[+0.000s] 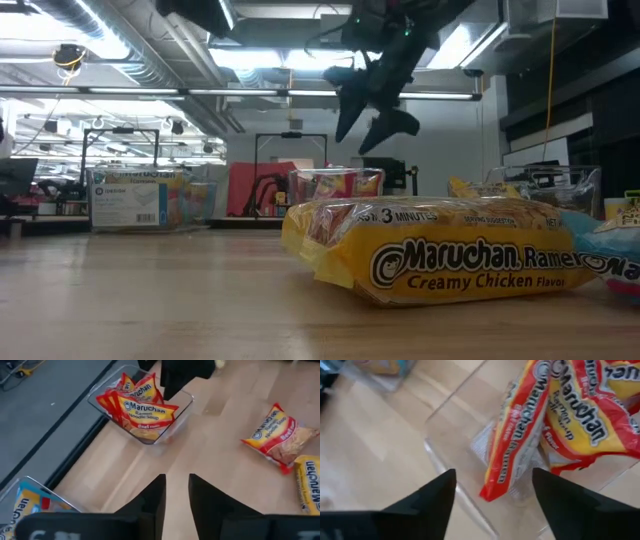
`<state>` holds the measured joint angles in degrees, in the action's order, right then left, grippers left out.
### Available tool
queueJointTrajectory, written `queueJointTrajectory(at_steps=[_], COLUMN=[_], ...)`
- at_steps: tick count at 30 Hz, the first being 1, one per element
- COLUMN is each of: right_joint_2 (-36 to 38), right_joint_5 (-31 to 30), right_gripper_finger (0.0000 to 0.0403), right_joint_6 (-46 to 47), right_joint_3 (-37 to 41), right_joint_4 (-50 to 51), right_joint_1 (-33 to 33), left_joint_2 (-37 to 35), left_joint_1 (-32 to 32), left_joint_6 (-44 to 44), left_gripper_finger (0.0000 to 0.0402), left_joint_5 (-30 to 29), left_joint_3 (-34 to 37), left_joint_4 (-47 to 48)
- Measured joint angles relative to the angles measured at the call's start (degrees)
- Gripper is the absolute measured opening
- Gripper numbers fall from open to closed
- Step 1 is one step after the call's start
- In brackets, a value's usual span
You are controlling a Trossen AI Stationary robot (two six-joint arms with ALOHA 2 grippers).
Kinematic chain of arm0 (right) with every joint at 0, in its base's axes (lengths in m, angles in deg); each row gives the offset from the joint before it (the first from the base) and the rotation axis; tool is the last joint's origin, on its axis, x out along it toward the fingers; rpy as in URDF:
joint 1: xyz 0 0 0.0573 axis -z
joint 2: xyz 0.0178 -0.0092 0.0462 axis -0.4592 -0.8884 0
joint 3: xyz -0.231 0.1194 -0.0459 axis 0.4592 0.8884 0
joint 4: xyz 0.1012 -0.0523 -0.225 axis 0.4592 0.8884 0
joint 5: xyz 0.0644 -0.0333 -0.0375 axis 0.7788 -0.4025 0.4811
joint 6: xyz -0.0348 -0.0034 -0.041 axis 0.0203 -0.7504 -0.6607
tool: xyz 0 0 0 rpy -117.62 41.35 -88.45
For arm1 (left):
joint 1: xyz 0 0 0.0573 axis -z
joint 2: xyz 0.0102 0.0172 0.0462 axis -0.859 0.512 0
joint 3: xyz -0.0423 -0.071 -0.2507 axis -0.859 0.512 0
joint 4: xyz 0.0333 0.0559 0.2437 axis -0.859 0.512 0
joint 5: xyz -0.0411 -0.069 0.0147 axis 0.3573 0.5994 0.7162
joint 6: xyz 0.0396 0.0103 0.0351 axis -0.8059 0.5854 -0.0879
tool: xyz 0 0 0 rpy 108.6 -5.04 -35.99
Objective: Sort Maruchan noodles
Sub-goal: Put the red noodle pack in the middle transparent basket
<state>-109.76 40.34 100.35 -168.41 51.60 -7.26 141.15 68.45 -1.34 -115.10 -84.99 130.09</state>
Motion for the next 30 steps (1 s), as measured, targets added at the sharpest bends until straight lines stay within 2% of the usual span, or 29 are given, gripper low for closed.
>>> queueJointTrajectory(at_steps=[5,10,15,21,30], right_joint_2=[-2.2,-5.0,-6.5,-6.1,-6.1], right_joint_5=[-0.1,1.4,0.1,-2.1,-2.1], right_gripper_finger=[0.0297,0.0298,0.0289,0.0233,0.0108], right_joint_6=[1.2,1.4,1.5,1.3,0.7], right_joint_3=[0.0,0.0,0.0,0.0,0.0], right_joint_4=[-1.1,-4.1,-3.6,-3.5,-2.8], right_joint_1=[0.2,0.2,0.2,0.2,0.2], left_joint_2=[0.0,0.0,0.0,0.0,0.0], left_joint_1=[-0.7,-0.7,-0.7,-0.7,-0.7], left_joint_6=[-1.1,-1.2,-1.2,-1.2,-1.2], left_gripper_finger=[0.0083,0.0083,0.0083,0.0083,0.0083], left_joint_5=[0.5,0.5,0.5,0.5,0.5], left_joint_3=[0.0,0.0,0.0,0.0,0.0], left_joint_4=[0.0,0.0,0.3,0.3,0.3])
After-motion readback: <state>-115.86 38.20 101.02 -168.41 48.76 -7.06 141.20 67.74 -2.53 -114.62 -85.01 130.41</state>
